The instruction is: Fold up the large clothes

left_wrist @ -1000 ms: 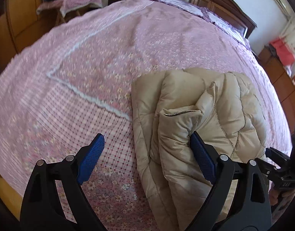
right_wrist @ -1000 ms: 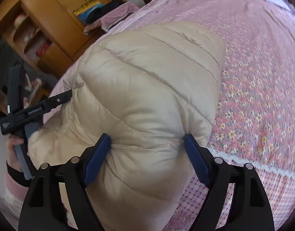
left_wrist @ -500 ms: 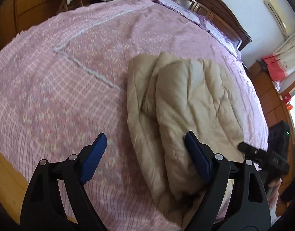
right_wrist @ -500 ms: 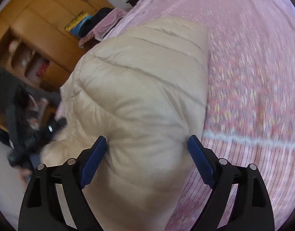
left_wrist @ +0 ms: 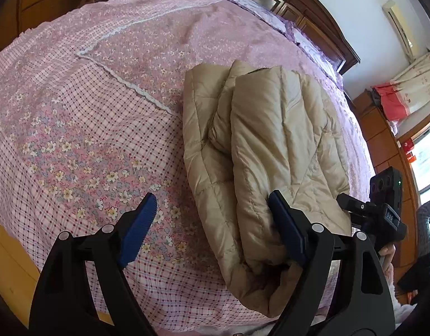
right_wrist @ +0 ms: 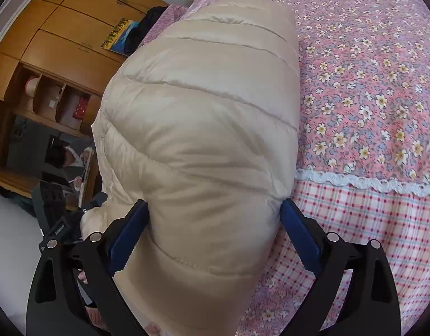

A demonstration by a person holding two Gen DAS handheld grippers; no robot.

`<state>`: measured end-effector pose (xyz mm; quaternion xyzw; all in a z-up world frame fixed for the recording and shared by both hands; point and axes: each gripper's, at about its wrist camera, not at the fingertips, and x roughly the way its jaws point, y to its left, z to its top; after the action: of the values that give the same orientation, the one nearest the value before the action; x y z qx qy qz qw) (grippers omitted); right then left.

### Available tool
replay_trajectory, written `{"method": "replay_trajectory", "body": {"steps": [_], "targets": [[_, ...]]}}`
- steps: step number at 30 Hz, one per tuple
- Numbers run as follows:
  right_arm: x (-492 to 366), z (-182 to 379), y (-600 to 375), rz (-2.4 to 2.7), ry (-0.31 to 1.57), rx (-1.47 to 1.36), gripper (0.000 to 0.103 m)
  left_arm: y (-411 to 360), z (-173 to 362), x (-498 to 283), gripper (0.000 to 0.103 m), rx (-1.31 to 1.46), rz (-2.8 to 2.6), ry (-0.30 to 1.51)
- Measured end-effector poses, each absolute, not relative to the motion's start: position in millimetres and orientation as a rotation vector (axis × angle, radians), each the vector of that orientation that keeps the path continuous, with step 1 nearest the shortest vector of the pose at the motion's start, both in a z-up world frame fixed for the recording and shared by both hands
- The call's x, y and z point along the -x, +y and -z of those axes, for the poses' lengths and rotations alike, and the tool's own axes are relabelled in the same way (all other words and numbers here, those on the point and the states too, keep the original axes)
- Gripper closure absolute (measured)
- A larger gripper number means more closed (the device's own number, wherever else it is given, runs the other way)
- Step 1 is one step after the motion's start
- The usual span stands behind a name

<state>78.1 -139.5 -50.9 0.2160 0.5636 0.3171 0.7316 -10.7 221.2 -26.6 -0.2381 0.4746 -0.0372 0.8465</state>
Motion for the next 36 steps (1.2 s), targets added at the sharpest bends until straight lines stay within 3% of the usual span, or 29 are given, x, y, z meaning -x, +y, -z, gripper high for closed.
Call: {"method": "replay_trajectory", "body": {"steps": [10,13,21,25,29,36], "targets": [[-91.2,55.0,-129.1,-0.695,1.234,-0.519,0.009,218.6,31.6,-8.9,0.023,0.454,0.081,1.043],[-92.8,55.7,-126.8,-0.685,1.238,-0.533,0.009,221.2,33.0,-17.7,0.036,0.486,0.128,1.050],[-89.8,55.6,-141.7,-0.664,1.253,-0.560,0.010,229.8,47.3,-29.6,0.047,0.613,0.209,1.096],[-92.6,61.0,-140.8,-0.682,1.270,-0.554,0.010,224.0,52.0,-28.1,0.064,0.663,0.244,1.093],[-95.7,64.0,-126.6,-0.735,1.280,-0.555,0.010,217.1,63.0,-31.9,0.065,0.690,0.263,1.120],[-104.2,72.5,-116.1,-0.801,1.282,-0.551,0.010,214.8,82.1,-41.6,0.076,0.817,0.336,1.099]]}}
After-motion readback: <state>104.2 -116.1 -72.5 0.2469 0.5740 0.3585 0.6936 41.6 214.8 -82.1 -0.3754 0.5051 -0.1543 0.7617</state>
